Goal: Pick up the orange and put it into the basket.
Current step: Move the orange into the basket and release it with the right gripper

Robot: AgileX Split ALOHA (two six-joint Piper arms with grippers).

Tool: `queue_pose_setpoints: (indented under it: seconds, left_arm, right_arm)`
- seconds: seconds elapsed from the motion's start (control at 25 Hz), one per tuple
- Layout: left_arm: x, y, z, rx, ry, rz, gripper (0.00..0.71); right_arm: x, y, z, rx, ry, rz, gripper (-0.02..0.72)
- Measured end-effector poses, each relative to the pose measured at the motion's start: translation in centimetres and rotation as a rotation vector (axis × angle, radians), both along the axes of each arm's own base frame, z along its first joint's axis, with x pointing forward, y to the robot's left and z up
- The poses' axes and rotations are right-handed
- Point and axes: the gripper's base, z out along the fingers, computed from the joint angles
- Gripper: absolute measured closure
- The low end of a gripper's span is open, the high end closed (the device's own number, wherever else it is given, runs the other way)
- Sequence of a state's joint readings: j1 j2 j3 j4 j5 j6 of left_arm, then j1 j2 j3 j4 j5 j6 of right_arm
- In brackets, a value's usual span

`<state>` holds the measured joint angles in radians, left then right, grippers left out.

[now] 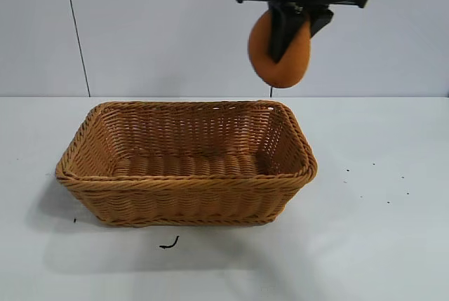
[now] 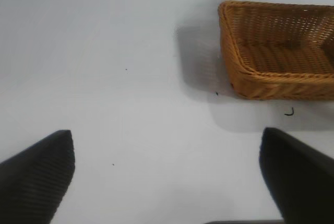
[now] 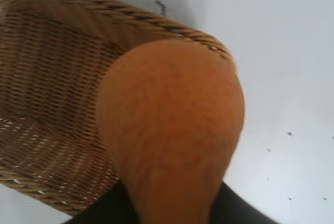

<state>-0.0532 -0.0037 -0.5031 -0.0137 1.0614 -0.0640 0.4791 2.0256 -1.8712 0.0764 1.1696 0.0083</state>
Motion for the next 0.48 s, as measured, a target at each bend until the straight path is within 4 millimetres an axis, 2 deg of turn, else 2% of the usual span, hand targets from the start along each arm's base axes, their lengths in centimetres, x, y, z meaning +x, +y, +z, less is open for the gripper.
queue_pose_setpoints:
  seconds: [0.12, 0.24, 0.32, 0.48]
  left_arm:
    - [0.0, 0.0, 0.0, 0.000, 0.000, 0.000, 0.018]
    - [0.0, 0.0, 0.0, 0.000, 0.000, 0.000, 0.018]
    - [0.0, 0.0, 0.0, 0.000, 0.000, 0.000, 0.018]
    - [0.0, 0.0, 0.0, 0.000, 0.000, 0.000, 0.018]
  right_arm:
    - [-1.0, 2.9, -0.9, 0.009, -0.003, 0.061, 0.593]
    - [-1.3, 5.2, -3.3, 0.002, 0.014, 0.096, 0.593]
    - [-1.0, 6.2, -5.1, 0.002, 0.021, 0.100, 0.593]
    - [0.0, 6.8, -8.8, -0.008, 0.053, 0.064, 0.593]
